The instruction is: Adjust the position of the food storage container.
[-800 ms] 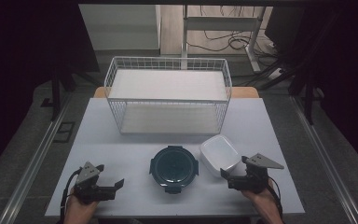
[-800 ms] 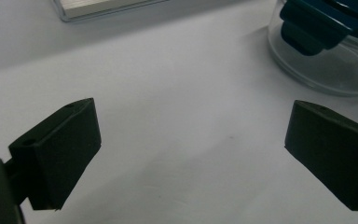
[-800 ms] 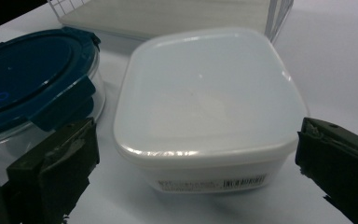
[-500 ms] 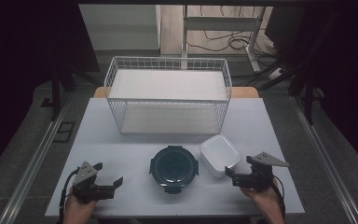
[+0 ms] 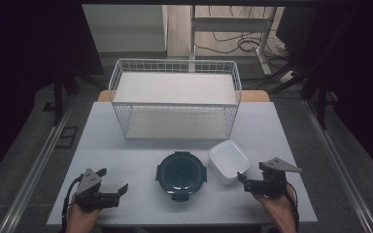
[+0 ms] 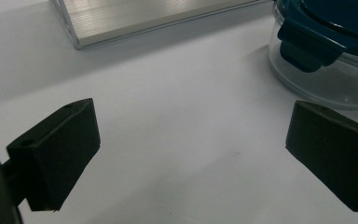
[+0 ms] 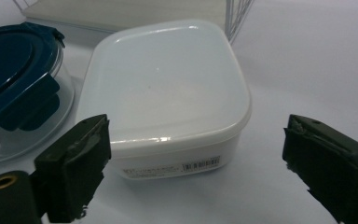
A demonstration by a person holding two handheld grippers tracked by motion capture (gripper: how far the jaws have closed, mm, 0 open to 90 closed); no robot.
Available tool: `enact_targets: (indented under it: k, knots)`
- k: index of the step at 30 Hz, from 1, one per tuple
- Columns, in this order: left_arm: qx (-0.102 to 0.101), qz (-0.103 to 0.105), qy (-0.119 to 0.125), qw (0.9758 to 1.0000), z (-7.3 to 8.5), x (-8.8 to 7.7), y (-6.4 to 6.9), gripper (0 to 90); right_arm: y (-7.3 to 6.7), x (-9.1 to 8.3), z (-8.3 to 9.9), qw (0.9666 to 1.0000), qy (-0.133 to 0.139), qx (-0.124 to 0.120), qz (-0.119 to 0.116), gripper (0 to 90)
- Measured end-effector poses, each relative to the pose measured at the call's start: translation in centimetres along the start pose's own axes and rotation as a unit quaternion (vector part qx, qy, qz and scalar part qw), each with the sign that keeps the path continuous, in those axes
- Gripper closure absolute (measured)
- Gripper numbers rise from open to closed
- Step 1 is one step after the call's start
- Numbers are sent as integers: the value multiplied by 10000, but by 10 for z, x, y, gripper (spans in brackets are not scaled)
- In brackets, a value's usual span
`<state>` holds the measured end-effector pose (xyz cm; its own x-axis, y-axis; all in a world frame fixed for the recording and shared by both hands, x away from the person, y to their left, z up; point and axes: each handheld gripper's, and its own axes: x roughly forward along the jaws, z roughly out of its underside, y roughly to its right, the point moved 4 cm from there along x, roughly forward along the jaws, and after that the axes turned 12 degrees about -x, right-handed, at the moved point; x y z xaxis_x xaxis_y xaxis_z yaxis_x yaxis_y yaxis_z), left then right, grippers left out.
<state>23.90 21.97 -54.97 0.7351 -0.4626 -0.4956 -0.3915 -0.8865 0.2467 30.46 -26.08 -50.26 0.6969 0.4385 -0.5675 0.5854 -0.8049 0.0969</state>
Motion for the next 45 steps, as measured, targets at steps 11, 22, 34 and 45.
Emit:
enact_targets:
  k: [11, 22, 34, 45]
  knots:
    - [21, 33, -62, 10000, 0, 1, 2, 31, -6, -10, -18, 9993, 98, -301, -175, 493]
    - [-26, 31, -75, 10000, 0, 2, 2, 37, -41, 16, -47, 9925, 23, -786, -940, 893]
    - [-41, 64, -84, 9999, 0, 2, 2, 40, -70, 46, -31, 9828, -577, -1295, -1187, 893]
    - [-40, 41, -79, 10000, 0, 2, 1, 42, -28, 16, -10, 9901, -676, -956, -770, 893]
